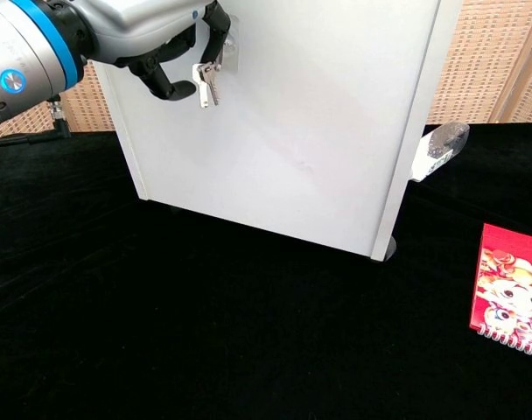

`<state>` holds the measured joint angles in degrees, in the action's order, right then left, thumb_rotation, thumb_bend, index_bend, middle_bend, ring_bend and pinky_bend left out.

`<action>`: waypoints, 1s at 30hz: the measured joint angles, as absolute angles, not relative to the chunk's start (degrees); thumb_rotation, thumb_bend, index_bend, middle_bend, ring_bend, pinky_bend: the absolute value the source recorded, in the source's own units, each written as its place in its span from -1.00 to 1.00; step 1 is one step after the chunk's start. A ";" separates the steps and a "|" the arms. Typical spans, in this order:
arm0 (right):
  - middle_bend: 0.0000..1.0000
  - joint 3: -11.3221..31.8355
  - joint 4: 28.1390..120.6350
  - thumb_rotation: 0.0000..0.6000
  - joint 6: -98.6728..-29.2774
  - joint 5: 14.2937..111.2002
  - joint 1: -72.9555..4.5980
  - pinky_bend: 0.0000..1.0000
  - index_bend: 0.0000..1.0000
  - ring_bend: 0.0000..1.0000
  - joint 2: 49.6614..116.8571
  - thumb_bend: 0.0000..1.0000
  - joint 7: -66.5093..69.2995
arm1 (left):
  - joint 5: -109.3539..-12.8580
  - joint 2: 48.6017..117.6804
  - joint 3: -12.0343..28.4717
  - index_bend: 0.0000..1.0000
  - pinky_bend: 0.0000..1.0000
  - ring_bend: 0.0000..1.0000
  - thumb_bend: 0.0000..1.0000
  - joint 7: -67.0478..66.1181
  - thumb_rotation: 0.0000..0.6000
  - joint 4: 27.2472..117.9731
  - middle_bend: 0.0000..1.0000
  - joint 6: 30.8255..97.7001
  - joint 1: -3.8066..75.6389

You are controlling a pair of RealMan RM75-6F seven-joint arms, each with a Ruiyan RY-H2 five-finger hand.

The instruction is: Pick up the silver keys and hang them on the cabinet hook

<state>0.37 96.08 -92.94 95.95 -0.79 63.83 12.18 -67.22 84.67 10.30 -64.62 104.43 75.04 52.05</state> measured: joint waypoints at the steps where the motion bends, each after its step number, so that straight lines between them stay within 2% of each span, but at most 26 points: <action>1: -1.00 0.36 96.09 1.00 -92.91 95.94 -0.79 -1.00 -1.00 -1.00 63.83 -0.79 12.20 | -67.29 84.68 10.36 -0.18 0.48 0.66 -0.39 -64.56 1.00 104.42 0.74 75.09 51.99; 15: -1.00 0.32 96.18 1.00 -92.81 95.89 -0.80 -1.00 -1.00 -1.00 63.69 -0.79 12.25 | -70.73 84.12 10.62 -0.23 0.48 0.66 -0.39 -62.62 1.00 105.52 0.74 76.44 50.86; 21: -1.00 0.37 96.06 1.00 -92.88 95.83 -0.80 -1.00 -1.00 -1.00 63.53 -0.79 12.85 | -75.28 82.71 9.21 -0.21 0.48 0.65 -0.39 -60.22 1.00 108.61 0.70 79.11 48.46; 25: -1.00 0.44 95.92 1.00 -93.02 95.75 -0.76 -1.00 -1.00 -1.00 63.45 -0.79 13.12 | -79.76 80.41 4.91 -0.17 0.33 0.49 -0.39 -58.83 1.00 113.04 0.50 83.27 43.43; 30: -1.00 0.43 96.00 1.00 -93.16 95.98 -0.72 -1.00 -1.00 -1.00 63.65 -0.79 12.34 | -85.22 77.73 -2.93 -0.23 0.11 0.16 -0.39 -57.14 1.00 115.78 0.03 88.98 35.32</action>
<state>0.43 96.00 -93.16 95.98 -0.72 63.65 12.34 -85.22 77.73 -2.93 -57.14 115.78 88.98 35.32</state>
